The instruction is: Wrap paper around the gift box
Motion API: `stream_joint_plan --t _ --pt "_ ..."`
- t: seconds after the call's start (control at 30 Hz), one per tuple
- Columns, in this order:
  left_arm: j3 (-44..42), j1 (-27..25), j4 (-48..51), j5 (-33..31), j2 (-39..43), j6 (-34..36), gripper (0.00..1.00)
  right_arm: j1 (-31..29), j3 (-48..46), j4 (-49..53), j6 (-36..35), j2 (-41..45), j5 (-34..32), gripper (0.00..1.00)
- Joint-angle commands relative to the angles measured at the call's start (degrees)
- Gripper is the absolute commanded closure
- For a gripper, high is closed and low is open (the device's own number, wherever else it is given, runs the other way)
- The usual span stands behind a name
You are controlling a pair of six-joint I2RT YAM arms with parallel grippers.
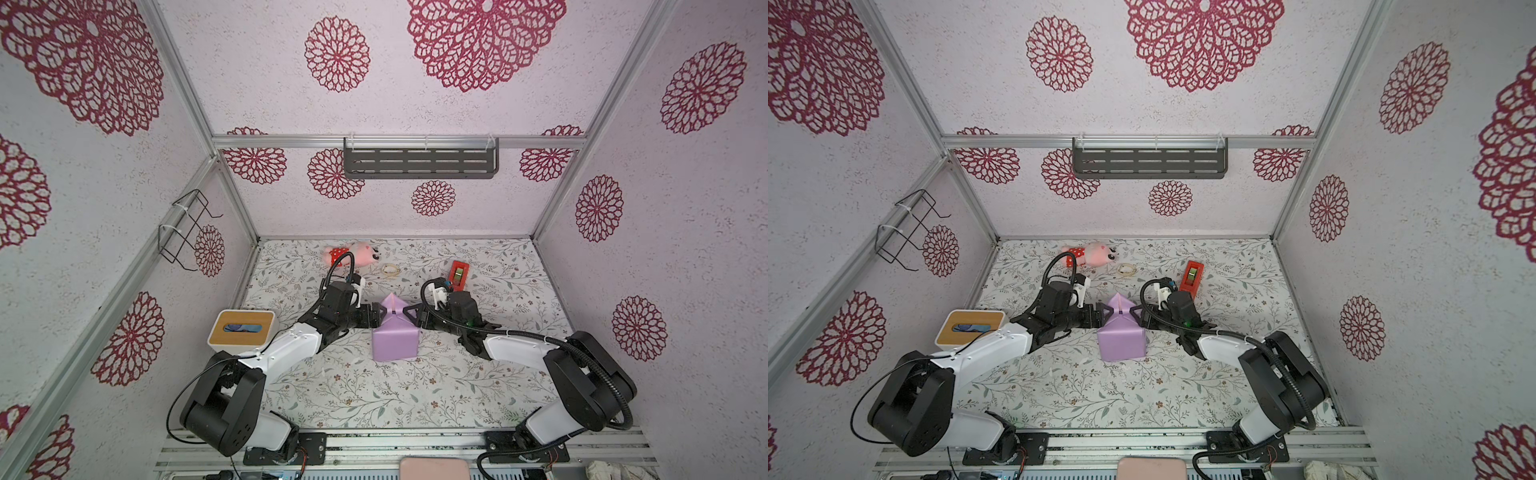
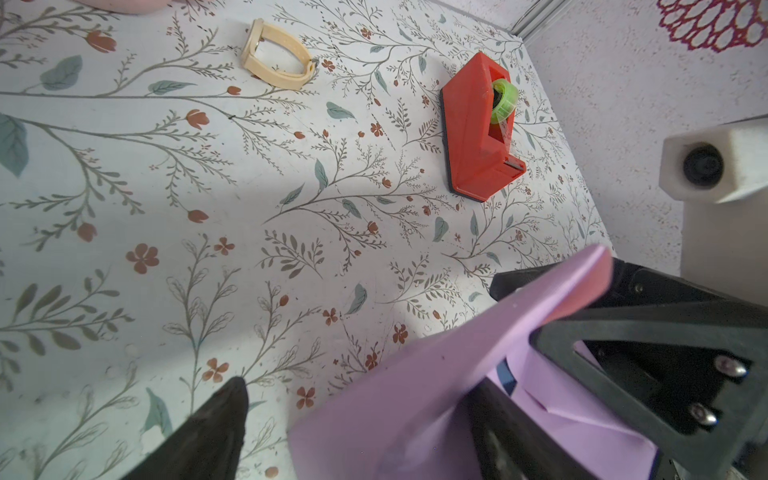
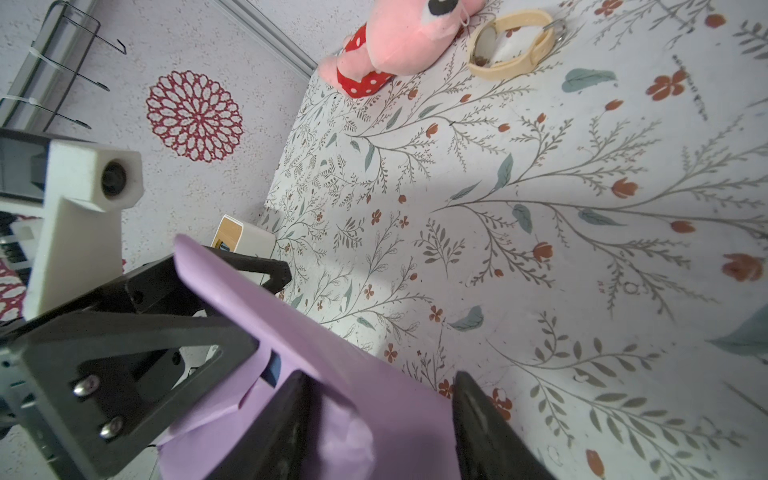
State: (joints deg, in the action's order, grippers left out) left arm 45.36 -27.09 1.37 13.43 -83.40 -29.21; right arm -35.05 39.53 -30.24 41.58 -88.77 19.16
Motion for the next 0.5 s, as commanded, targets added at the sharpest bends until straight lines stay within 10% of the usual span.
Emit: stream_joint_plan --t 0.0,0.47 --pt "1.38 0.48 0.91 1.65 -1.02 3.36 0.15 -0.57 -0.15 3.70 -1.71 -1.13 0.13 0.44" --pt "2.29 1.43 3.28 1.86 -0.30 12.53 0.18 -0.55 1.33 6.21 -4.53 -0.87 1.18 0.44"
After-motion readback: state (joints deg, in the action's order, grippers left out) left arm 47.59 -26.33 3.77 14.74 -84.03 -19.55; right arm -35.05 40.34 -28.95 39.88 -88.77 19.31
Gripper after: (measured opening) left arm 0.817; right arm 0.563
